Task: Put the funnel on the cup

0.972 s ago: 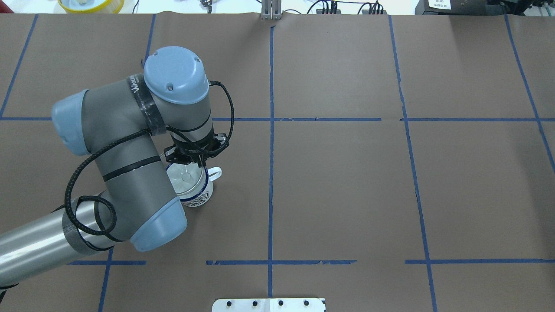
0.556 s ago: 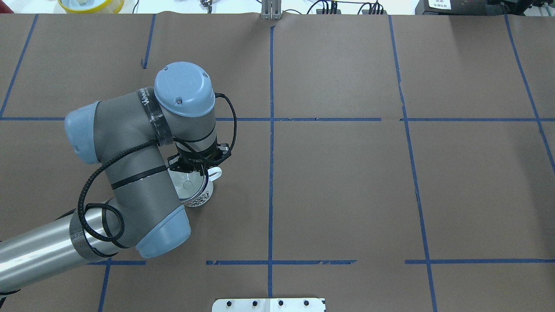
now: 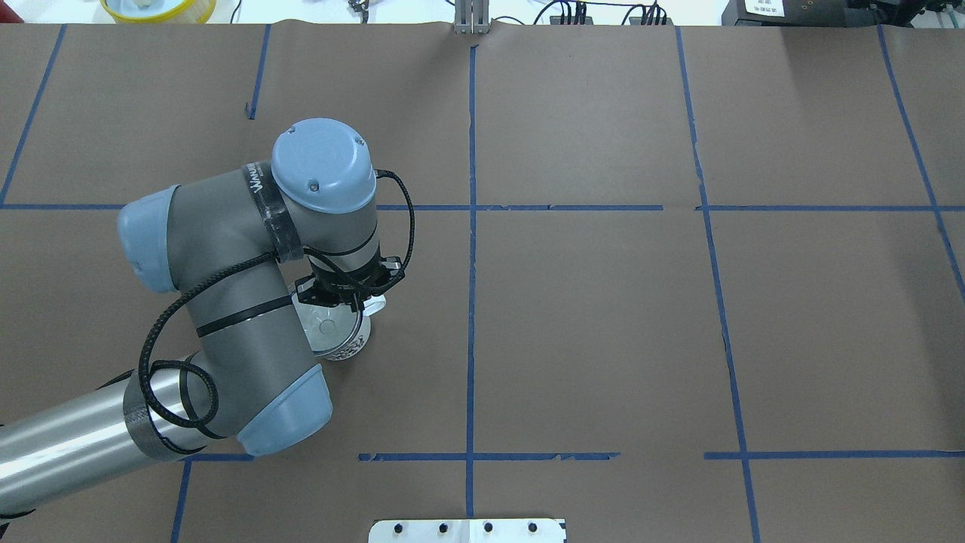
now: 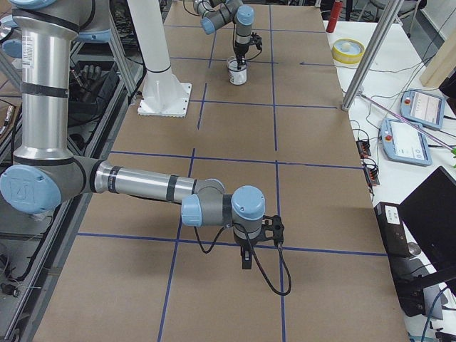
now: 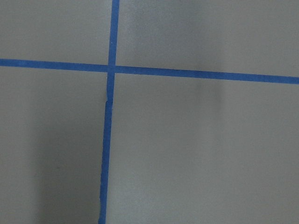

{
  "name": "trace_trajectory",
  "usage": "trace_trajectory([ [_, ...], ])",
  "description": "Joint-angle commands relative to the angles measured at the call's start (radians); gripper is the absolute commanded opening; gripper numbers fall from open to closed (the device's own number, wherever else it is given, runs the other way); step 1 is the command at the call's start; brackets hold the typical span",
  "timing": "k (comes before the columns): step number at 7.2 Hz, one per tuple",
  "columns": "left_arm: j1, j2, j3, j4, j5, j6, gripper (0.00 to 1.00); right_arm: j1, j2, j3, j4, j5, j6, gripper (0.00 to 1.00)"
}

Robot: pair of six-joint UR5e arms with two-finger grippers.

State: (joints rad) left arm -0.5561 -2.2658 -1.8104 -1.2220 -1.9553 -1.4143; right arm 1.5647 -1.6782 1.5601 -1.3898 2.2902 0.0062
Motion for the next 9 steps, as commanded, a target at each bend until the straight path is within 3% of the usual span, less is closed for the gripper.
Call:
trace_trajectory([
  [1, 0.001, 0.002, 0.002, -0.025, -0.001, 0.0, 0.49, 0.0, 0.0, 0.001, 0.0, 0.0, 0.0, 1.0],
  [2, 0.001, 0.008, 0.0, -0.025, 0.001, -0.006, 0.99, 0.0, 0.0, 0.0, 0.0, 0.0, 0.0, 1.0],
  [4, -0.017, 0.043, -0.03, -0.056, 0.002, 0.021, 1.0, 0.0, 0.0, 0.0, 0.0, 0.0, 0.0, 1.0],
  [5, -0.066, 0.093, -0.091, -0.106, -0.001, 0.111, 1.0, 0.0, 0.0, 0.0, 0.0, 0.0, 0.0, 1.0],
  [7, -0.215, 0.33, -0.188, -0.379, -0.014, 0.403, 1.0, 0.0, 0.0, 0.0, 0.0, 0.0, 0.0, 1.0],
  [9, -0.406, 0.513, -0.181, -0.506, -0.168, 0.768, 1.0, 0.0, 0.0, 0.0, 0.0, 0.0, 0.0, 1.0],
])
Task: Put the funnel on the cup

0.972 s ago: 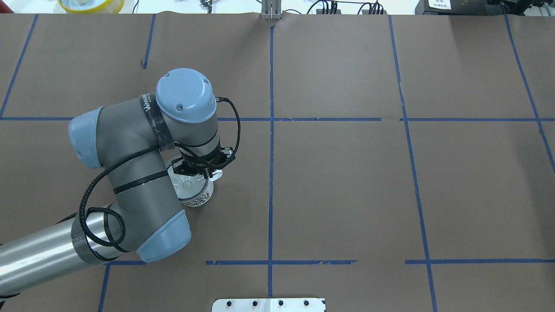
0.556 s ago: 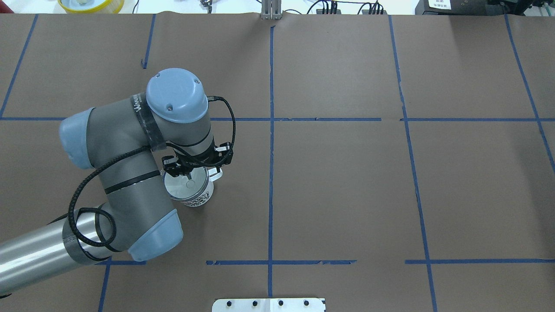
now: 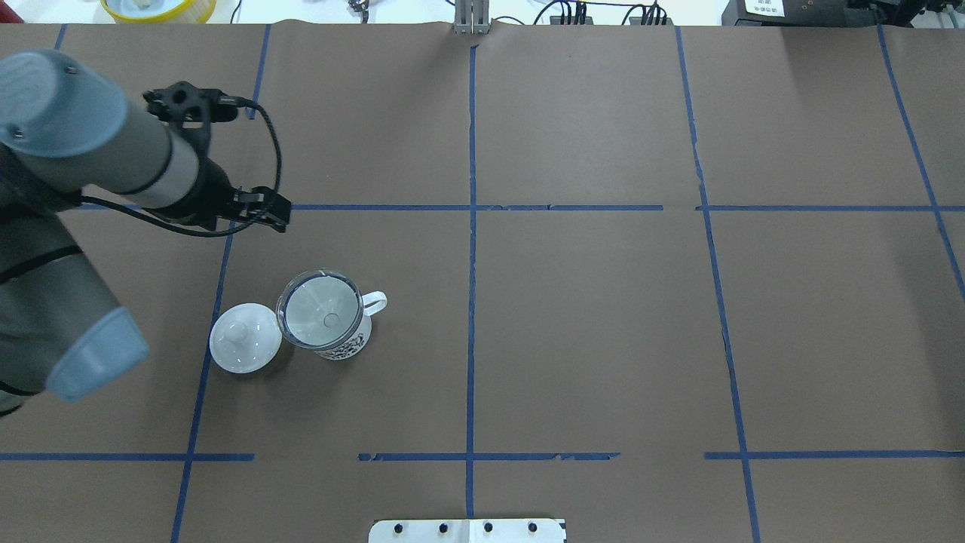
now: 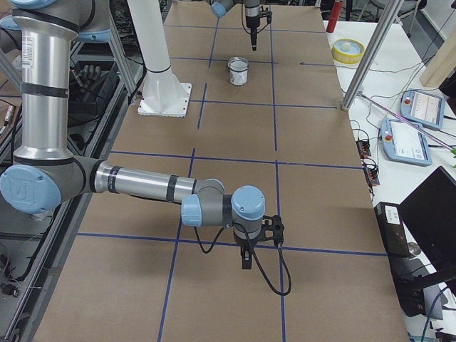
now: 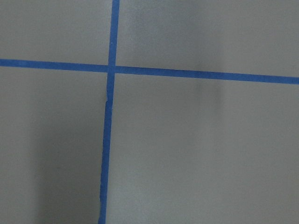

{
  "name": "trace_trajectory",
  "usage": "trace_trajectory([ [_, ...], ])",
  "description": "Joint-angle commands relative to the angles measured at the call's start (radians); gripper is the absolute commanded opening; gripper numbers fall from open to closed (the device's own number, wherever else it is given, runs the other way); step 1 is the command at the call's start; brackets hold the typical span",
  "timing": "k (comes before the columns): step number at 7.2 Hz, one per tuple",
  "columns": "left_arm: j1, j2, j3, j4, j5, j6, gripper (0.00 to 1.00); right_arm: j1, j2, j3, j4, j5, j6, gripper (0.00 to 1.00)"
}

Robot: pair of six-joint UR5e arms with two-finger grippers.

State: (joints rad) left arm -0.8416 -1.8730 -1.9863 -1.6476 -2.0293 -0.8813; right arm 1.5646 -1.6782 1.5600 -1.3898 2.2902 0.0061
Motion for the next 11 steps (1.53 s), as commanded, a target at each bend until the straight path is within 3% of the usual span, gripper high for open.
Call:
trace_trajectory([
  [1, -0.236, 0.214, -0.002, -0.083, -0.121, 0.436, 1.0, 0.0, 0.0, 0.0, 0.0, 0.0, 0.0, 1.0],
  [2, -0.357, 0.297, 0.015, -0.083, -0.147, 0.634, 1.0, 0.0, 0.0, 0.0, 0.0, 0.0, 0.0, 1.0],
  [3, -0.493, 0.351, 0.091, -0.083, -0.263, 0.809, 1.0, 0.0, 0.0, 0.0, 0.0, 0.0, 0.0, 1.0],
  [5, -0.675, 0.414, 0.246, -0.068, -0.304, 1.1, 1.0, 0.0, 0.0, 0.0, 0.0, 0.0, 0.0, 1.0],
  [7, -0.688, 0.452, 0.34, -0.069, -0.304, 1.102, 1.0, 0.0, 0.0, 0.0, 0.0, 0.0, 0.0, 1.0],
  [9, -0.752, 0.48, 0.327, -0.052, -0.301, 1.101, 1.0, 0.0, 0.0, 0.0, 0.0, 0.0, 0.0, 1.0],
  [11, -0.755, 0.425, 0.32, 0.081, -0.301, 1.095, 1.0, 0.0, 0.0, 0.0, 0.0, 0.0, 0.0, 1.0],
])
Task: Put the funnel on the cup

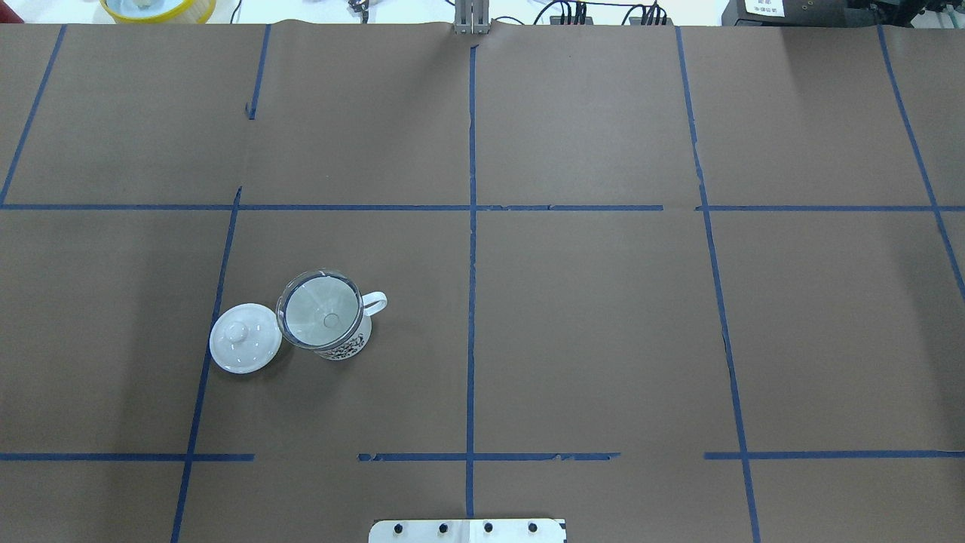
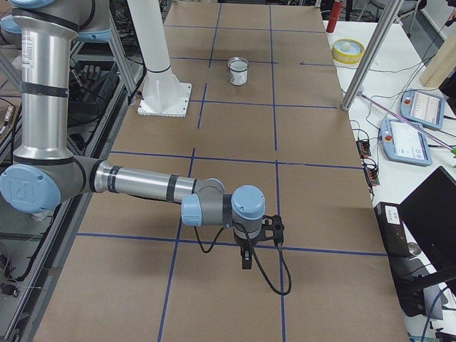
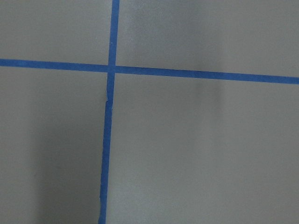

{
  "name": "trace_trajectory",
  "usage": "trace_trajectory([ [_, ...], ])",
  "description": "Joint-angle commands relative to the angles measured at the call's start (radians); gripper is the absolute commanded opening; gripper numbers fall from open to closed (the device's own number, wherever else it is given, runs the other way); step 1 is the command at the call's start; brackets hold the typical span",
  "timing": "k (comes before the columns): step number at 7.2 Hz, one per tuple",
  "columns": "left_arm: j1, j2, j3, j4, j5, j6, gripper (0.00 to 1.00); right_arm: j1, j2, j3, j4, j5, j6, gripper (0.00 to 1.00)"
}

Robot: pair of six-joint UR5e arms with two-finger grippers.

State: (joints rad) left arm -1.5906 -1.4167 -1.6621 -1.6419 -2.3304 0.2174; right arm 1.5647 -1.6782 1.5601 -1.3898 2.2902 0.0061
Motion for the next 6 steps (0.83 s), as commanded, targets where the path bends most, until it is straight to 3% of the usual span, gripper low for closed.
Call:
trace_trajectory([
  [1, -0.006, -0.033, -0.005, 0.086, -0.001, -0.007, 1.0, 0.0, 0.0, 0.0, 0.0, 0.0, 0.0, 1.0],
  [6, -0.006, -0.038, -0.071, 0.082, -0.001, -0.001, 1.0, 0.0, 0.0, 0.0, 0.0, 0.0, 0.0, 1.0],
])
